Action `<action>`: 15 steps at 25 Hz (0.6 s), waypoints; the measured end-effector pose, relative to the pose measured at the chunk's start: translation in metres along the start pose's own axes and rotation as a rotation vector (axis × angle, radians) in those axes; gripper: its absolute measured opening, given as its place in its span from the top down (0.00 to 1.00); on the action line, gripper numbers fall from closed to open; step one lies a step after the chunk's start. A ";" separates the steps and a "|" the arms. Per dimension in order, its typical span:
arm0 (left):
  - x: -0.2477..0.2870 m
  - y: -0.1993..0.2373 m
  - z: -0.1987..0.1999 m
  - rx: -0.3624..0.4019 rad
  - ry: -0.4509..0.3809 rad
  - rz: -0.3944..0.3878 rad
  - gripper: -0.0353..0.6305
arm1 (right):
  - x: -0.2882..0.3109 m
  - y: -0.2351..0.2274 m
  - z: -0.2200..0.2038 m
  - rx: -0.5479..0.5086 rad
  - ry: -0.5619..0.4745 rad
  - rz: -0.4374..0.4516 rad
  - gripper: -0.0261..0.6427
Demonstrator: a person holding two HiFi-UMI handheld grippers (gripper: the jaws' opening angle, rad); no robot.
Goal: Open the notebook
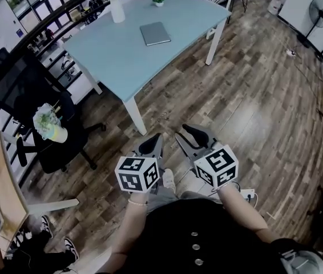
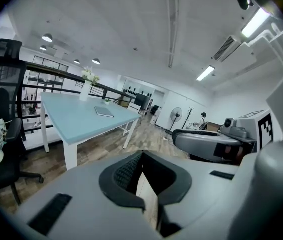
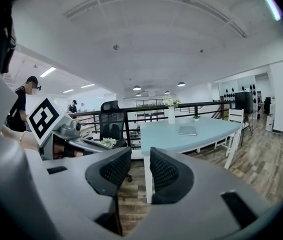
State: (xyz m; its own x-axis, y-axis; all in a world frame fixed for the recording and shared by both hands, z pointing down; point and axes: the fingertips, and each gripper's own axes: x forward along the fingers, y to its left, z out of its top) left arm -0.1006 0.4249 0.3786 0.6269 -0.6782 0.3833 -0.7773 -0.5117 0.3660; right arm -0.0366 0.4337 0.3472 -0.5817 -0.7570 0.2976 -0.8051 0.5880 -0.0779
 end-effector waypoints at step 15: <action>0.043 0.071 0.065 0.036 -0.028 0.001 0.92 | 0.087 -0.050 0.027 0.049 0.007 -0.071 0.74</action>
State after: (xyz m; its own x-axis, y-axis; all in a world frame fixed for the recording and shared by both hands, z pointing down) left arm -0.1321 0.3251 0.3653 0.6248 -0.6933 0.3592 -0.7797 -0.5294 0.3345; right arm -0.0503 0.3306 0.3510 -0.5226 -0.7939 0.3108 -0.8489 0.5184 -0.1031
